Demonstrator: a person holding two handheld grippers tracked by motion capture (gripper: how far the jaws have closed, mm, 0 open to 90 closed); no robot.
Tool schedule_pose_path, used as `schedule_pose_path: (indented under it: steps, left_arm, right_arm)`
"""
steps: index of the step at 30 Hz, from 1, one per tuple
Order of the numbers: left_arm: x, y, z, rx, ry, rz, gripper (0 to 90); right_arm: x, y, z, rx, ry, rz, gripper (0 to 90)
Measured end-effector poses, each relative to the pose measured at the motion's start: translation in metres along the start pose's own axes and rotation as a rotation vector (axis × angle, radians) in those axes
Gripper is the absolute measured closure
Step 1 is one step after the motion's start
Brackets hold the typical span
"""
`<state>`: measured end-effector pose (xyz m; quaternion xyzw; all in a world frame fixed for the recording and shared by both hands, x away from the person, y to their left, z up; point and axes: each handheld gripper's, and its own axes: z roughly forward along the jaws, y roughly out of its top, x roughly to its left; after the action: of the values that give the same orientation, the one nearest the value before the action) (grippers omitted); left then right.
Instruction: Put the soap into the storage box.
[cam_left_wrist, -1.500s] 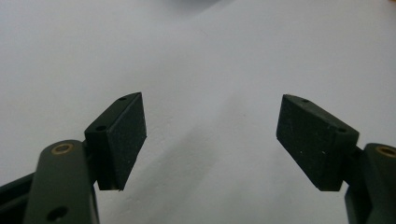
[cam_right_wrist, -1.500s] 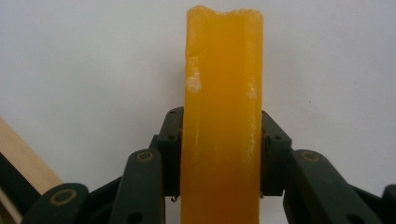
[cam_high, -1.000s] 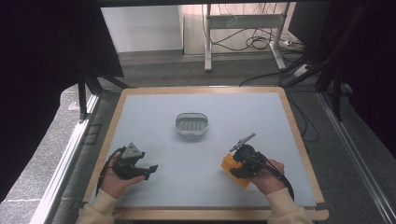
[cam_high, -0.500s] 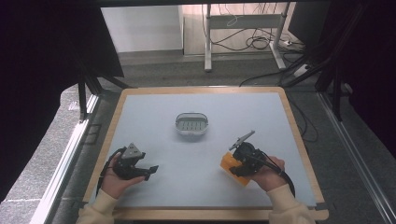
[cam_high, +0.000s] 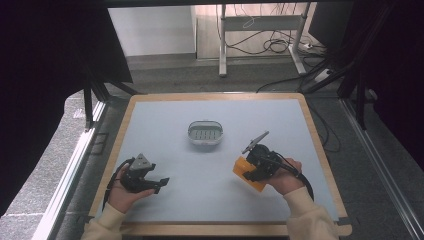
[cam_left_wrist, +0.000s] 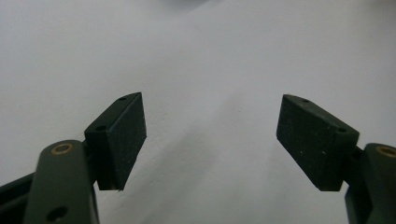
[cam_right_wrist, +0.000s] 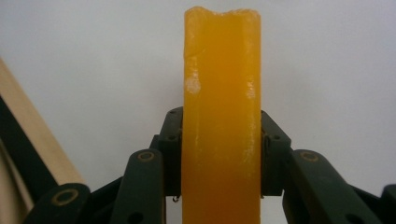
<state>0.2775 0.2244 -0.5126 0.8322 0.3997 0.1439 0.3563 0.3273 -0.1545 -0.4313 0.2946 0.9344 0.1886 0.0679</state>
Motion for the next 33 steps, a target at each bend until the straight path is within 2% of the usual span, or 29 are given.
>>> schedule_pose_path:
  steps: [8,20,22,24,33]
  left_arm:
    - [0.0,0.0,0.0,-0.001,-0.001,-0.001,24.0]
    - [0.0,0.0,0.0,0.005,-0.001,-0.002,24.1]
    - [0.0,-0.001,0.0,0.005,-0.001,-0.001,24.0]
    - [0.0,-0.001,0.0,0.003,-0.001,0.0,24.1]
    - [-0.001,-0.001,0.0,0.0,-0.002,-0.003,24.1]
  right_arm:
    - [0.002,0.011,0.006,0.004,0.013,-0.044,61.6]
    - [-0.005,0.025,0.014,-0.002,0.031,-0.059,61.6]
    - [-0.005,0.027,0.014,-0.003,0.027,-0.062,61.6]
    - [-0.006,0.031,0.013,-0.015,0.024,-0.09,61.6]
    - [-0.008,0.041,0.01,-0.028,0.028,-0.106,61.6]
